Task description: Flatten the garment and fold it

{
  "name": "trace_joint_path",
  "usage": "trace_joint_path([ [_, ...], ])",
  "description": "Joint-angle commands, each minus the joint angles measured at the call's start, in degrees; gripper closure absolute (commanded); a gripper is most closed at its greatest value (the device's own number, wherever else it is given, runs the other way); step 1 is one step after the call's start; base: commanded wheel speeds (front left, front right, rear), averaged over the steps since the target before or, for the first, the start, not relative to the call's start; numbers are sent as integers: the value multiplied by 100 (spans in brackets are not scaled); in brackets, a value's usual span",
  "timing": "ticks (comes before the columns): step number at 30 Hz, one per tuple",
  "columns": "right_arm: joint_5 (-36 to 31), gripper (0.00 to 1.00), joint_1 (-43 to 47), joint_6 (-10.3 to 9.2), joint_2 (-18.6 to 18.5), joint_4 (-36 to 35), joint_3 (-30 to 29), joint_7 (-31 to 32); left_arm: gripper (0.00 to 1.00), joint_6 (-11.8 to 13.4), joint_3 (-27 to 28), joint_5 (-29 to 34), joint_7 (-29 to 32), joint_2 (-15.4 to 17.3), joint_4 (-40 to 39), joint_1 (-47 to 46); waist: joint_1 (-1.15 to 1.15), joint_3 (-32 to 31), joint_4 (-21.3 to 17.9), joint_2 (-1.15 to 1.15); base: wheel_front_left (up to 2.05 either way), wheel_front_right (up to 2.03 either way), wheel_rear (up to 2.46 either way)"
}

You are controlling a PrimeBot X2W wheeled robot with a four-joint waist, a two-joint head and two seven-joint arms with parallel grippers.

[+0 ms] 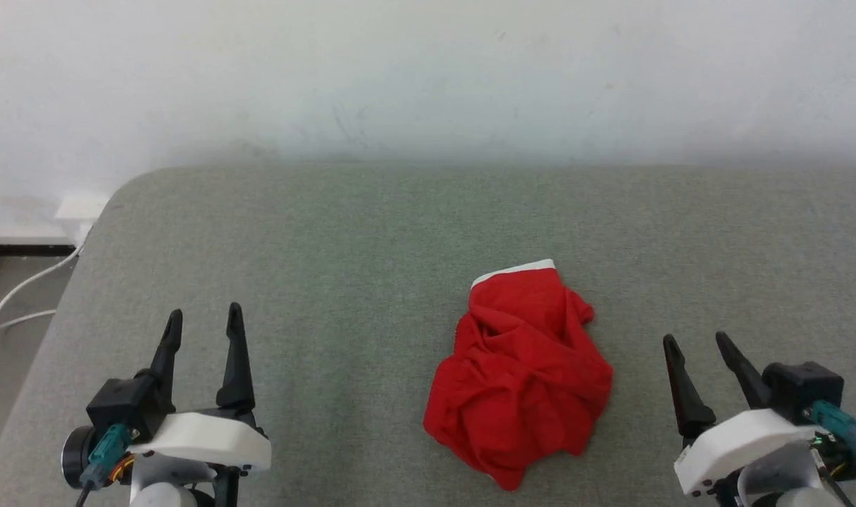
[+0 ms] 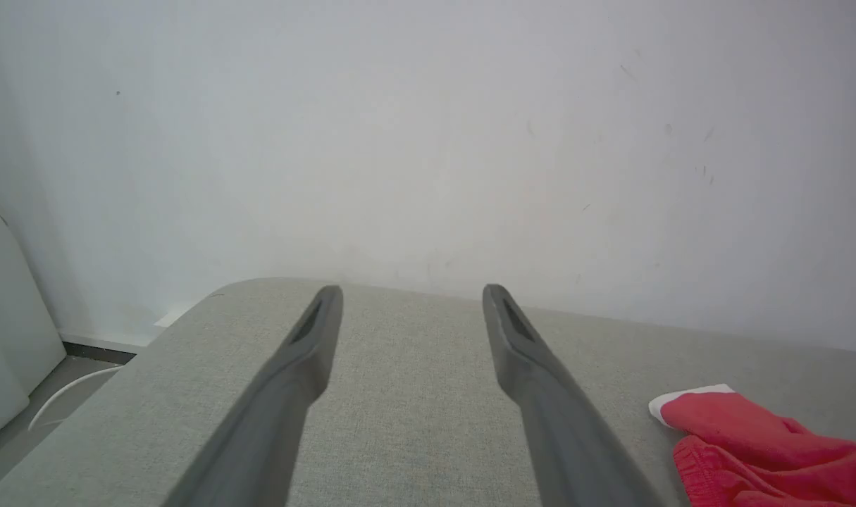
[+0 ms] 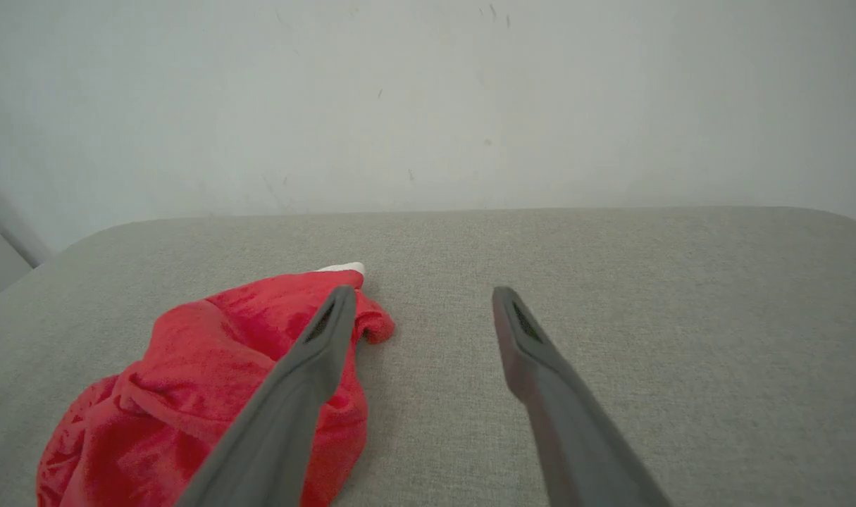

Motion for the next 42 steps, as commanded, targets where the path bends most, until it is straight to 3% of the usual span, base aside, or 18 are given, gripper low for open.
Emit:
trace_joint_path([
  [1, 9, 0, -186, -4, 14, 148, -65, 120, 0, -17, -6, 52, -26, -20, -46, 48, 0, 114, 197, 0, 0, 0, 0],
  [11, 216, 0, -1776, -4, -41, 1967, 1, 1518, 0, -198, -91, 145, -27, -361, -69, -154, 0, 348, 730, 0, 0, 0, 0],
  [18, 553, 0, -2747, -4, -373, 3325, 489, 2593, 0, -396, -33, 258, -27, -566, 42, -370, 0, 487, 830, 0, 0, 0, 0],
  [24, 813, 0, -2971, -4, -414, 4136, 768, 3367, 0, -535, -9, 347, -27, -692, 156, -414, 0, 519, 844, 0, 0, 0, 0],
  [25, 900, 42, -2980, -4, -409, 4235, 823, 3469, 0, -555, 3, 361, -27, -713, 180, -411, 0, 519, 842, 0, 0, 0, 0],
  [26, 982, 61, -2987, -4, -409, 4299, 878, 3527, 0, -573, 23, 373, -27, -730, 201, -405, 0, 514, 834, 0, 0, 0, 0],
  [27, 1045, 96, -2993, -4, -420, 4333, 929, 3533, 0, -587, 44, 386, -27, -743, 222, -397, 0, 505, 824, 0, 0, 0, 0],
  [30, 1250, 100, -3032, -4, -444, 4212, 1076, 3223, 0, -614, 119, 426, -27, -777, 258, -363, 0, 477, 758, 0, 0, 0, 0],
  [35, 1383, 100, -2990, -4, -654, 3727, 1166, 2088, 0, -656, 198, 489, -27, -815, 334, -293, 0, 332, 634, 0, 0, 0, 0],
  [42, 1112, 100, -2417, -4, -976, 2829, 740, 1113, 0, -694, 291, 524, -27, -838, 355, -150, 0, 125, 390, 0, 0, 0, 0],
])
